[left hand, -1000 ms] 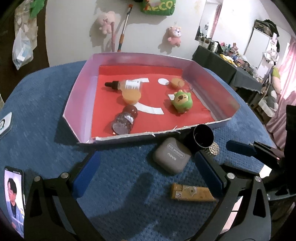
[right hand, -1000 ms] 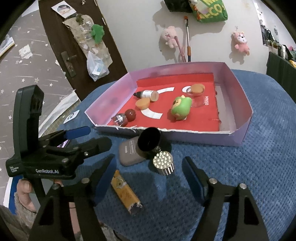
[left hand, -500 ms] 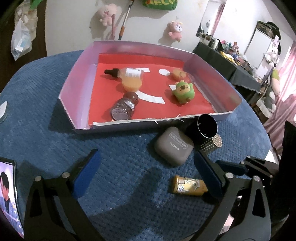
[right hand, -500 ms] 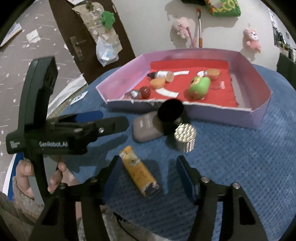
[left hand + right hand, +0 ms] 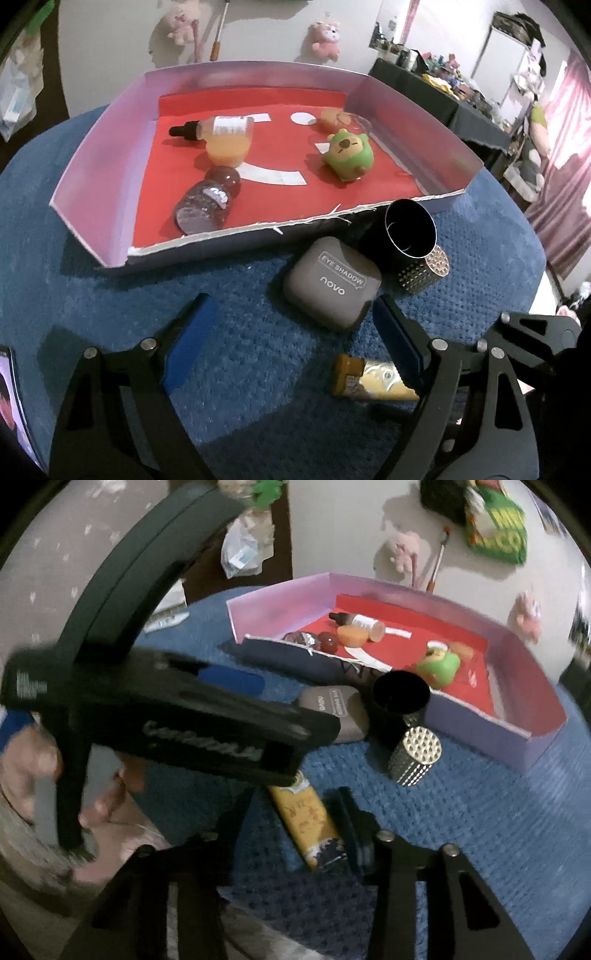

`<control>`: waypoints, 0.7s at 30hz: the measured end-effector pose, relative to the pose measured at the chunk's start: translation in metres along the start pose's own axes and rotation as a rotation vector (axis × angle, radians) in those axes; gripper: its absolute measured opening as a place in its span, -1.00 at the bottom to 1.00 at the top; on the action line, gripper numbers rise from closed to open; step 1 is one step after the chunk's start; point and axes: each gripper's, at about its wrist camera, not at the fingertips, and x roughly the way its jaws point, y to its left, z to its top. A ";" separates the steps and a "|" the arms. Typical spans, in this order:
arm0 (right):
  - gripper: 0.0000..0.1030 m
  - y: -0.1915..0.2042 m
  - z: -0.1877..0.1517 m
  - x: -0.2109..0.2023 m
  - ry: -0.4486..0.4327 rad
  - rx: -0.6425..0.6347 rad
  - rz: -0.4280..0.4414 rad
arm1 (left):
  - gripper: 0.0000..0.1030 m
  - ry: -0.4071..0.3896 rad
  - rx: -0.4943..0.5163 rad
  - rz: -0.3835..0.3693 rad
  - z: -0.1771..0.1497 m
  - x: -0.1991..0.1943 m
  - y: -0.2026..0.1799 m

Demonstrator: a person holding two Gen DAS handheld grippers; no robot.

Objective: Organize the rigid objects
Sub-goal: 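Grasp the grey eye shadow compact with left tool while right tool grasps the yellow lighter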

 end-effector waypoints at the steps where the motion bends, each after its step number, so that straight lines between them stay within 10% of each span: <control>1: -0.38 0.000 0.000 0.000 0.001 0.001 0.010 | 0.67 -0.002 0.008 0.000 0.001 0.000 0.000; 9: -0.50 -0.002 0.000 0.000 -0.004 0.014 0.021 | 0.53 -0.034 0.095 0.000 0.002 0.007 -0.011; 14: -0.51 -0.003 0.002 0.000 -0.002 0.031 0.030 | 0.00 -0.047 0.125 -0.032 0.001 0.005 -0.017; 21: -0.51 -0.004 0.001 -0.002 0.000 0.040 0.027 | -0.01 -0.056 0.104 -0.036 -0.001 -0.002 -0.015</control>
